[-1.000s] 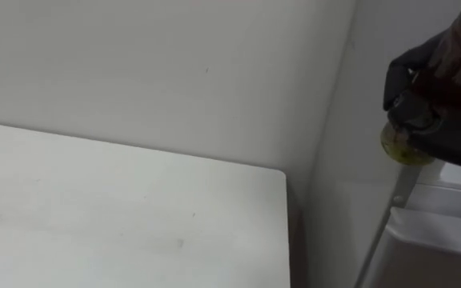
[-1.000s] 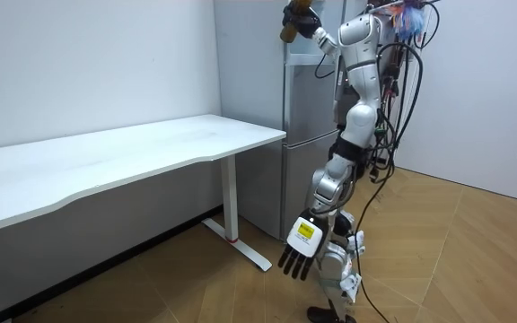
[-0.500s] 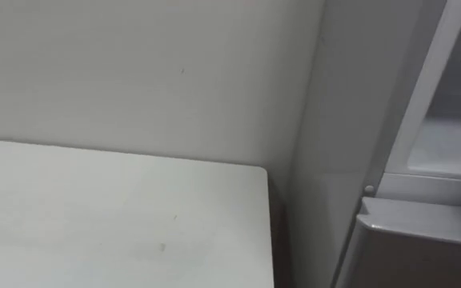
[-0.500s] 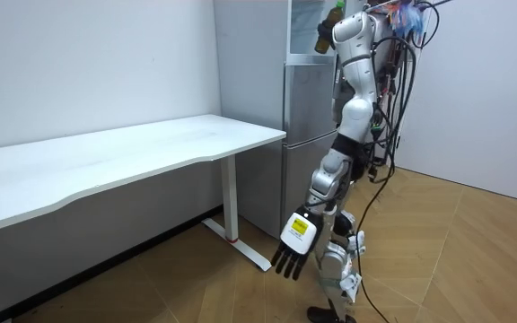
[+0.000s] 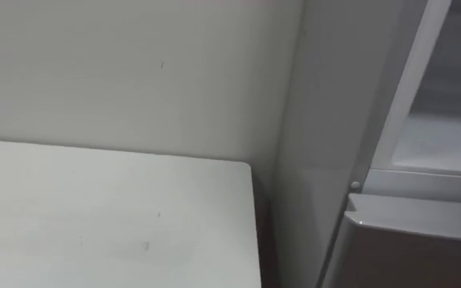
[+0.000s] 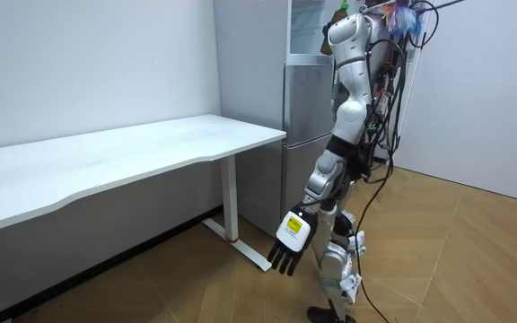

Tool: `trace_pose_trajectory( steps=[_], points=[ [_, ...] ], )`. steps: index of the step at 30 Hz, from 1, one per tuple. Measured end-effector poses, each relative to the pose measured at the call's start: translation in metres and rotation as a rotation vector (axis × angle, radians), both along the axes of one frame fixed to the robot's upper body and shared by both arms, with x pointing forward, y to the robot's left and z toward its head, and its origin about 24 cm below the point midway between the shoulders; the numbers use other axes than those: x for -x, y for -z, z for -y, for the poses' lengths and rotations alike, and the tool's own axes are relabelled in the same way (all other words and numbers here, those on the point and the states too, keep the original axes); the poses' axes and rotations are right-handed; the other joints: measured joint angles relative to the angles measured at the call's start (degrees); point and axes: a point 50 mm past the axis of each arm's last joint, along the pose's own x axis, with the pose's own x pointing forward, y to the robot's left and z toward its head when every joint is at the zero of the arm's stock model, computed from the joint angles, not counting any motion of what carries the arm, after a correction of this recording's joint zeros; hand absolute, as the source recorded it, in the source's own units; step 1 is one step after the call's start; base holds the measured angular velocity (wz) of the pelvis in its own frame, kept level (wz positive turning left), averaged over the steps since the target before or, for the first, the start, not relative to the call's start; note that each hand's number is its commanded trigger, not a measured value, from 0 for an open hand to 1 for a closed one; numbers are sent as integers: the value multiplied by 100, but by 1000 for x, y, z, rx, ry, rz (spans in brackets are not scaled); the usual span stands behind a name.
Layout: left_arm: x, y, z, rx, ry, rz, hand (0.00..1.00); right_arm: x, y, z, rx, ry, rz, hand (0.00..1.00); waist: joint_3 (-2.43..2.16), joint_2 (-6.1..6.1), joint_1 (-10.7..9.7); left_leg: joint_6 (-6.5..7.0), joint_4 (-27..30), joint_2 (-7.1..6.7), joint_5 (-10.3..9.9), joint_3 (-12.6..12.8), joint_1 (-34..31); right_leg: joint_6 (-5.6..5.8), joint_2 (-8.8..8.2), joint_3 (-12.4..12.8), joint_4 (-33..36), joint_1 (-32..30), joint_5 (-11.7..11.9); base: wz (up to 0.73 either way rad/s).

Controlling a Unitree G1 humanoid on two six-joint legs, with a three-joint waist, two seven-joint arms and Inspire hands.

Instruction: Put the bottle in the upper fridge

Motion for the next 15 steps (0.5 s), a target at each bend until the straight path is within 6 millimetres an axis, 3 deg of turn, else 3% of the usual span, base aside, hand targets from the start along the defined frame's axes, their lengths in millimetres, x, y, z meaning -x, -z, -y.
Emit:
trace_pose_trajectory(
  steps=[6,8,11,15],
  points=[
    [-3,1,1,1,9,4,0,-7,2,-8,66,-31,-50,100,2,7,149,-6,-8,3,-3,-31,-5,0,3,-16,6,-12,0,1],
    [-3,1,1,0,12,1,0,-9,2,-11,90,-32,-60,100,13,-8,167,-6,-6,4,-3,-63,0,0,1,-33,6,14,0,6],
    [-3,1,0,-4,24,-13,0,-10,1,-12,99,-49,-58,100,67,-33,249,-6,-1,7,-4,-63,0,-1,-2,-35,5,17,1,0],
    [2,0,0,-5,16,-33,0,-21,-1,-10,57,-53,-42,100,69,-54,333,-6,-1,3,-4,-74,-3,-1,-7,-59,15,10,1,0]
  ],
)
